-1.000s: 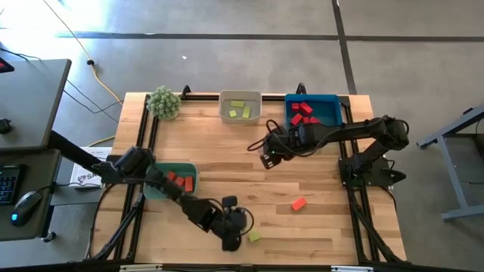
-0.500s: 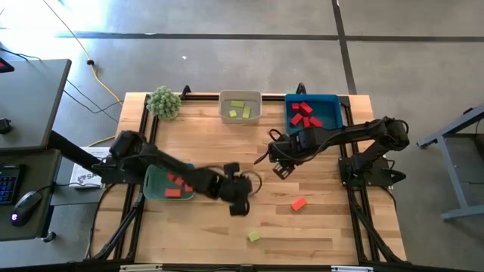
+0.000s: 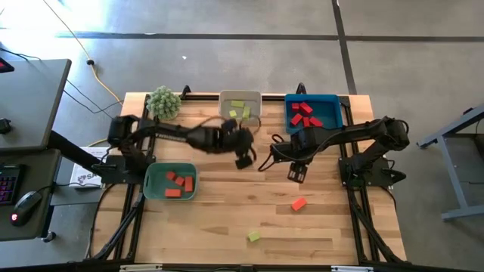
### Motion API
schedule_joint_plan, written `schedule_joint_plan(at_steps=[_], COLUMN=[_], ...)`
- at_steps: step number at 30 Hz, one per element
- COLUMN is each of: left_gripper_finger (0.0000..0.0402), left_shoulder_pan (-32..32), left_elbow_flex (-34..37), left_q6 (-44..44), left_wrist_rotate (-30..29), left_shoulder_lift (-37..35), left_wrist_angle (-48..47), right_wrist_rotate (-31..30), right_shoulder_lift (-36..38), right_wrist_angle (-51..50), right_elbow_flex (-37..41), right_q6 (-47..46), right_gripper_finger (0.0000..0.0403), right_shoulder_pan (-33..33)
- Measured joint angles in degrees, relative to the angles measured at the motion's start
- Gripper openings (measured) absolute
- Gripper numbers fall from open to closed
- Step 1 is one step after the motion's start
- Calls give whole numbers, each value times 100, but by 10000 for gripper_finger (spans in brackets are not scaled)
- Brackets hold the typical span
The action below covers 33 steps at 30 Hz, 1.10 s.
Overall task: Sort & place blocks by color
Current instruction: Put the green block into the gray bin
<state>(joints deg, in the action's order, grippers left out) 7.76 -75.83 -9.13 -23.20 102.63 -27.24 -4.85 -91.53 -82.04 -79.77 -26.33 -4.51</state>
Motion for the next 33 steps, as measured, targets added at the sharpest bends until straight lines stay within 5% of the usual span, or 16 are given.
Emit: schedule_joint_plan(at_steps=[19,33], left_gripper_finger=[113,138], left_shoulder_pan=[2785,3259], left_elbow_flex=[0,-4], left_q6=[-167,-272], left_wrist_rotate=[1220,1667], left_shoulder_lift=[-44,361], left_wrist_angle=[969,1289], right_wrist_rotate=[234,191], right_shoulder_lift=[0,0], right_wrist_angle=[389,766], right_elbow_flex=[0,0], right_q6=[3098,3217], right_gripper_finger=[188,188], right_shoulder_pan=[0,-8])
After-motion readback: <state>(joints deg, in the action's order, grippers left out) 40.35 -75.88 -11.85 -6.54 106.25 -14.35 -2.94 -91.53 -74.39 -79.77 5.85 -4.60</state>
